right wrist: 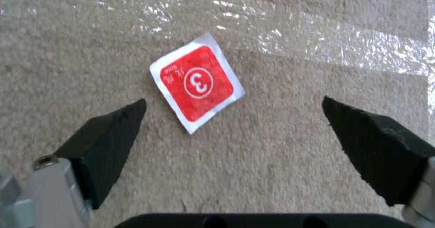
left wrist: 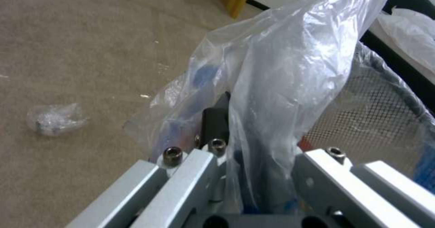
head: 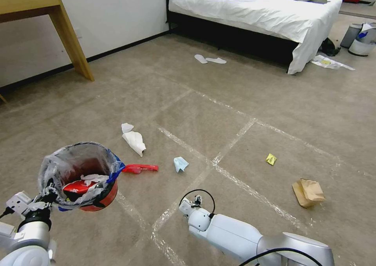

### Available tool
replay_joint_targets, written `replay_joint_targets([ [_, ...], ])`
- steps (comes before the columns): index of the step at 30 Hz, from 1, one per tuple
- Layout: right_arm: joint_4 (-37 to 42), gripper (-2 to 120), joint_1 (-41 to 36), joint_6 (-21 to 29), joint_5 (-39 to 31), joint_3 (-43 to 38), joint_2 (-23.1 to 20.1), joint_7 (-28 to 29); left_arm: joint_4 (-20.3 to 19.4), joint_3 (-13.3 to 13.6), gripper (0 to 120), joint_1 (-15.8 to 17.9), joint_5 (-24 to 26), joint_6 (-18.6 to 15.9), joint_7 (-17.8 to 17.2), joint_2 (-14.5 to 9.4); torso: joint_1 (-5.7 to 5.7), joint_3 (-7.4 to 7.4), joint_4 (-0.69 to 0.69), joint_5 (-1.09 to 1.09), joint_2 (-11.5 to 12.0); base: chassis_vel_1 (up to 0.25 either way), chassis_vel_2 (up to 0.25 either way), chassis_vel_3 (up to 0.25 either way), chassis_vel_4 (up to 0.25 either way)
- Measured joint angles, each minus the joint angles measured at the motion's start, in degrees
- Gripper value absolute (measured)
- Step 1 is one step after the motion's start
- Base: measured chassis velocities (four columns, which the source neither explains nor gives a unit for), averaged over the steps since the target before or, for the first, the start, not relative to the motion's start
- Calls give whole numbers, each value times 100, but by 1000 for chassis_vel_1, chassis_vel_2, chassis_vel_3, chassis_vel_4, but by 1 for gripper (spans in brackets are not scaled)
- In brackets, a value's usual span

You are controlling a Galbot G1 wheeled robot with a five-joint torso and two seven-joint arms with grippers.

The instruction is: Pick up the trash bin and place the garbage on the floor into it.

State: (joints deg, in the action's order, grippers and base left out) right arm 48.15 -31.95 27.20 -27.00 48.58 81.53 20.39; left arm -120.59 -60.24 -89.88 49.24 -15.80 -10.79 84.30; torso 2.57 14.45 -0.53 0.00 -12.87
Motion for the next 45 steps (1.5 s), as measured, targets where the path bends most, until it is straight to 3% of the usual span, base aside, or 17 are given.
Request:
replay_joint_targets([
  [17,-611,98,69,-329,237,-95,314,-252,88,-20,3,13,16,28,27,-22,0,0,0,0,0,0,0,0,0],
  [23,-704,88,62,-375,266,-124,363,-294,108,-18,3,29,18,30,27,-31,0,0,0,0,0,0,0,0,0],
  [28,-778,82,50,-300,139,-179,437,-303,112,-9,3,31,16,33,27,-33,0,0,0,0,0,0,0,0,0],
  [45,-873,80,141,228,-251,-425,580,-467,87,10,3,-13,-19,51,38,-3,0,0,0,0,0,0,0,0,0],
])
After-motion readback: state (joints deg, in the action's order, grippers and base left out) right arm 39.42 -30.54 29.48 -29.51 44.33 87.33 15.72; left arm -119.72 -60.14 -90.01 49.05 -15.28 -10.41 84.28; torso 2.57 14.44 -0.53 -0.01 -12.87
